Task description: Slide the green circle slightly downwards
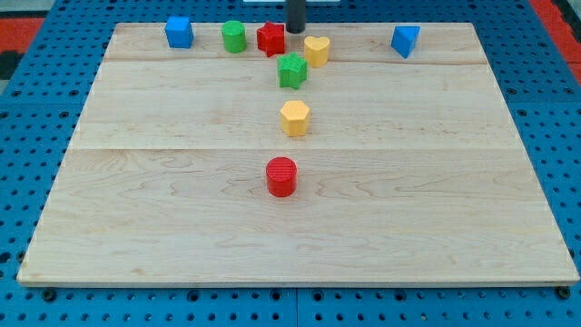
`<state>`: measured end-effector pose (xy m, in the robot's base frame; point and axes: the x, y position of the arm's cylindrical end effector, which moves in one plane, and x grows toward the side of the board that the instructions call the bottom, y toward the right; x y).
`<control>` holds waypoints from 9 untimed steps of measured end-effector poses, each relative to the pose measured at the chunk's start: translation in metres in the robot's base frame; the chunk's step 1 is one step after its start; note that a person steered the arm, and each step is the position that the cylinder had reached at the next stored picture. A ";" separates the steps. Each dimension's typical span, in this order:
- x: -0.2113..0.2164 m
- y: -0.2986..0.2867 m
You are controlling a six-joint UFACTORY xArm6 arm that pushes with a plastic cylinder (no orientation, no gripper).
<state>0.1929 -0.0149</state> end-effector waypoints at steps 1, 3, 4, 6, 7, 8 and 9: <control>0.022 -0.024; 0.041 -0.013; 0.001 -0.045; 0.036 -0.084; 0.045 -0.086; 0.006 -0.033; 0.000 0.014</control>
<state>0.1933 -0.0013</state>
